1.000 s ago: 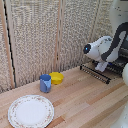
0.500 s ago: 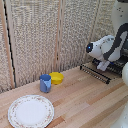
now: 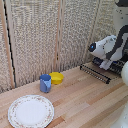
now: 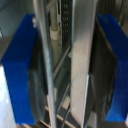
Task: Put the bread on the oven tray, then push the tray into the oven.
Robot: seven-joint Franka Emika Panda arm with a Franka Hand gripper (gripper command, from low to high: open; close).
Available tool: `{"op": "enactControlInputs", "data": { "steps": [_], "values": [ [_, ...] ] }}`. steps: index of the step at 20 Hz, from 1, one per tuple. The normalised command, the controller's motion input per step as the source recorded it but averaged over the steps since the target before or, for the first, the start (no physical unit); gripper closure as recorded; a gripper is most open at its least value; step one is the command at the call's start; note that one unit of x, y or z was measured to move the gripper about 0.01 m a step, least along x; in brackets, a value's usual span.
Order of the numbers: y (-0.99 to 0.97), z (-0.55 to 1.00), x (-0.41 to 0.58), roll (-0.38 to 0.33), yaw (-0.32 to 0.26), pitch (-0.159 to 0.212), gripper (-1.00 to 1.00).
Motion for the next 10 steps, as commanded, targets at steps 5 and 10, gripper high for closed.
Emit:
{"op": "enactControlInputs", "data": {
  "steps": [5,10],
  "values": [
    [0.00,0.27,0.106,-0.040,0.026,0.028,-1.00],
    [0.28,0.25,0.184,0.042,0.005,0.024,-1.00]
  ]
}}
